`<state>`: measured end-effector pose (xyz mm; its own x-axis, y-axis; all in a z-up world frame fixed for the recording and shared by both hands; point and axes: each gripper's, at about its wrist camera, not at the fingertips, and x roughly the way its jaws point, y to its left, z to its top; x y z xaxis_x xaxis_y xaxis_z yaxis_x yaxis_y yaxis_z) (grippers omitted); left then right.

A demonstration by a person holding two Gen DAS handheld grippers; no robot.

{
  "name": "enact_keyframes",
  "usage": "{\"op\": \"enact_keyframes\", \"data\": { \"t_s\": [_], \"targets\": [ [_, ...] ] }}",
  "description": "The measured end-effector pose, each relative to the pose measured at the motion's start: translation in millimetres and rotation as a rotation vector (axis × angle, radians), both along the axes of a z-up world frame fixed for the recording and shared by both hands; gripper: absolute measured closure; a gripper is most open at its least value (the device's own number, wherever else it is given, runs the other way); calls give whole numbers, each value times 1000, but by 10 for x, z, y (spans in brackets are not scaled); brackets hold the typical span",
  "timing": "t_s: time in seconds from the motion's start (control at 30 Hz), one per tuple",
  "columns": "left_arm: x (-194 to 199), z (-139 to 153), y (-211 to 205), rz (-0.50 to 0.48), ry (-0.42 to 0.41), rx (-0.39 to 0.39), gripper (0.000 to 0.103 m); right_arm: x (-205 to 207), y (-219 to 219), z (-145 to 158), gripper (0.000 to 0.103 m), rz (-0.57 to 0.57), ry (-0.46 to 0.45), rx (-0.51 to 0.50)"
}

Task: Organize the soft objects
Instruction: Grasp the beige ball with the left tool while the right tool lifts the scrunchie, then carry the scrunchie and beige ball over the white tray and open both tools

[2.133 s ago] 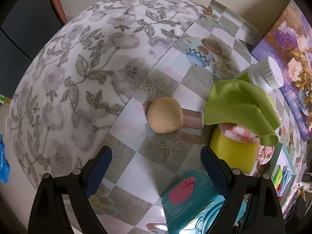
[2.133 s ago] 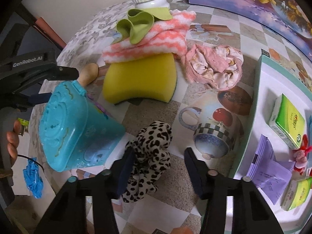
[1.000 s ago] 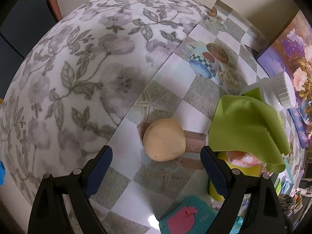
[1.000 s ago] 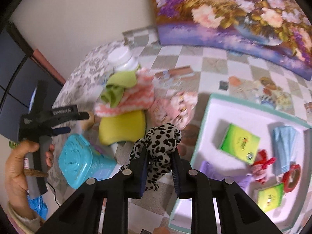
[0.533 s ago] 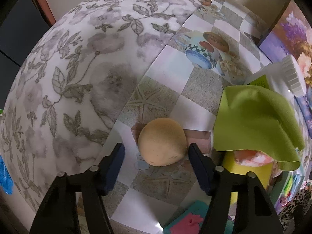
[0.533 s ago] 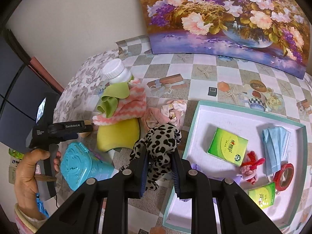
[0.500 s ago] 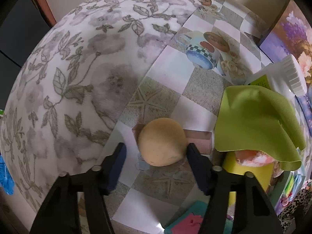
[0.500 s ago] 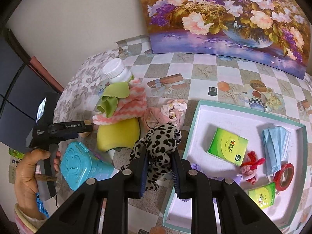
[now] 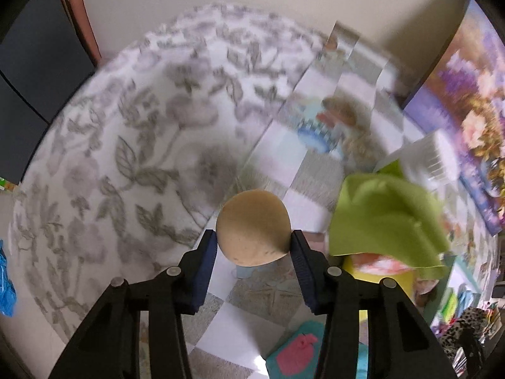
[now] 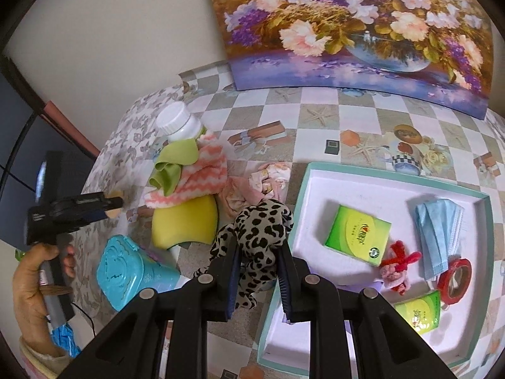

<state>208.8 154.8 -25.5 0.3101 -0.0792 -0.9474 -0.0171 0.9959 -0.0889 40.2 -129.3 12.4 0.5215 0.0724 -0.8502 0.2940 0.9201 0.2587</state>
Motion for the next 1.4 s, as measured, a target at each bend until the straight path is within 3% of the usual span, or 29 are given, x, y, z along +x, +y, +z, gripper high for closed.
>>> {"op": "enact_keyframes", "data": {
  "t_s": [0.33,0.57,0.93,1.17,1.4],
  "targets": [
    [-236,668,-205,-75,-120,-15,54,-181,-250,127,80,-86,-5,-25],
    [-429,846,-494,-136,-150,-19,54,-414,-609,170,80,-196,23,-56],
    [-919,792,-1376,-351,-102,-80,54,-998,-1272,238,80,-370,48,-67],
    [-1246,837,-2004,-492,-108,-65,53,-1284,-1653,273,80,-449,58,-88],
    [-1442,701,-2551,-586,-74,-57,53,-1316,-1977,-26,80,-479,79,-19]
  ]
}}
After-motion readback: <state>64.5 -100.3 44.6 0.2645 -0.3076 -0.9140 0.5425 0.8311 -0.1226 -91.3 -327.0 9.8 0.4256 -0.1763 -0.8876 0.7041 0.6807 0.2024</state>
